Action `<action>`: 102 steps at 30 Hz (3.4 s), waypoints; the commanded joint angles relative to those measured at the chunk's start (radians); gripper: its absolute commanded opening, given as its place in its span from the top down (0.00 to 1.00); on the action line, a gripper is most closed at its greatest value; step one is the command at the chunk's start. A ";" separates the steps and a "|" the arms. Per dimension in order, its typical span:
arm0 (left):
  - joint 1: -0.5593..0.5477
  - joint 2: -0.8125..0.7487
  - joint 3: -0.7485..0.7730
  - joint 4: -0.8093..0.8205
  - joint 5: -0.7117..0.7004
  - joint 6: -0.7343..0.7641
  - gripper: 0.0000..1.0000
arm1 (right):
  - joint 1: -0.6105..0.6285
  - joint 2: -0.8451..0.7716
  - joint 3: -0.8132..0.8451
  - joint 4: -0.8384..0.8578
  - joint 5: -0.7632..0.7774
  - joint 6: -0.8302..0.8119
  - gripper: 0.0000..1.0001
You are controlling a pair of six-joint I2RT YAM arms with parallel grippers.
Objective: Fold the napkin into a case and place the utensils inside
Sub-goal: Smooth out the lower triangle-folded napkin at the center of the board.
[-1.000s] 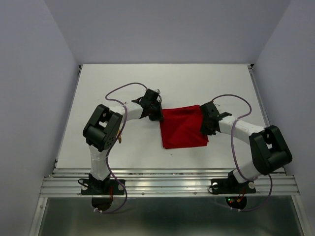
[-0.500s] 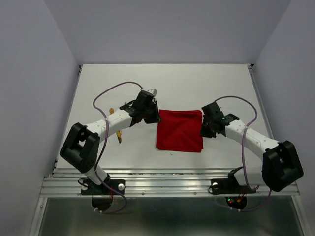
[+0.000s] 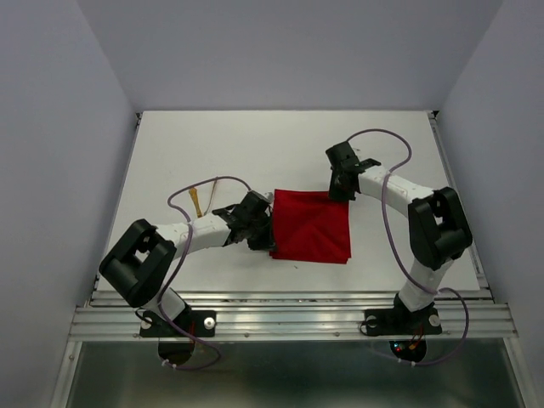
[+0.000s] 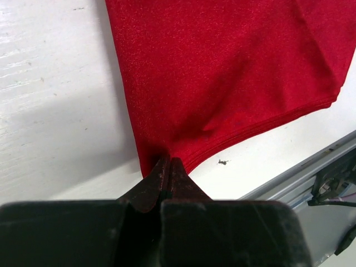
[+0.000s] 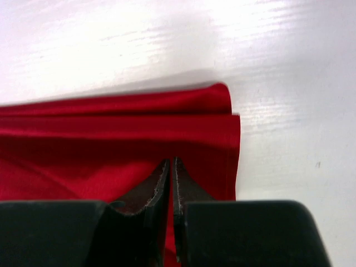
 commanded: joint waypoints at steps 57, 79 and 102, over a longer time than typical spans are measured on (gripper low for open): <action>-0.032 -0.072 -0.153 0.013 -0.028 0.024 1.00 | 0.055 -0.078 -0.300 0.141 -0.014 -0.010 0.99; -0.057 -0.064 0.281 -0.242 -0.170 0.115 1.00 | -0.106 -0.183 -0.191 0.067 0.035 -0.069 0.79; -0.155 0.141 0.502 -0.308 -0.249 0.112 0.74 | -0.107 -0.153 -0.375 0.199 -0.232 0.004 0.88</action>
